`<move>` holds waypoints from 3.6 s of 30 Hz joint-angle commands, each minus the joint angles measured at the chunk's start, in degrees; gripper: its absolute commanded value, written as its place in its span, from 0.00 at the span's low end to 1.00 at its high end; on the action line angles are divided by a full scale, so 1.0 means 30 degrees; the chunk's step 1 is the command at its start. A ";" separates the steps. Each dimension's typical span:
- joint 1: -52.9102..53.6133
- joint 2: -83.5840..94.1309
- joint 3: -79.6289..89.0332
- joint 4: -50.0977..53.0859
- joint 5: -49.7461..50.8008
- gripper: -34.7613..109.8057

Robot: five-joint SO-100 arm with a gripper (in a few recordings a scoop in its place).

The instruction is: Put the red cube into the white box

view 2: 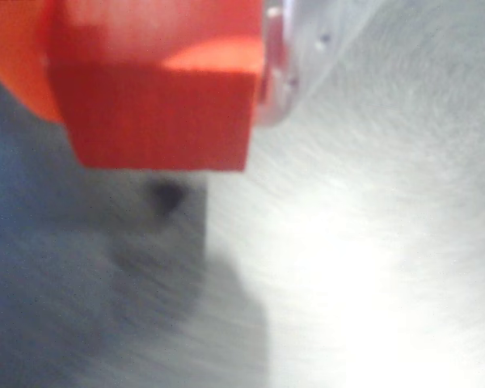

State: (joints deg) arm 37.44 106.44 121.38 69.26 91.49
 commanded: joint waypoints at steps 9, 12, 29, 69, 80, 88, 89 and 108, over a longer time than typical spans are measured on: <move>0.7764 0.5596 -0.0527 0.6152 0.2754 0.24; 0.8672 0.6064 -0.0527 0.7676 0.2842 0.24; 1.2891 0.6533 0.1260 0.6211 -0.0674 0.26; -1.1279 1.7314 0.7412 -0.1729 -0.9170 0.24; -1.1982 2.5576 1.2100 0.2139 -0.6475 0.24; -1.1836 2.5576 1.5967 -0.0176 -0.5156 0.24; -1.1777 2.5576 1.5967 -0.0029 -0.5127 0.24; -1.1309 2.5576 1.5967 0.2080 -0.5010 0.24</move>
State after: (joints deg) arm 3.16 182.90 169.54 75.23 76.29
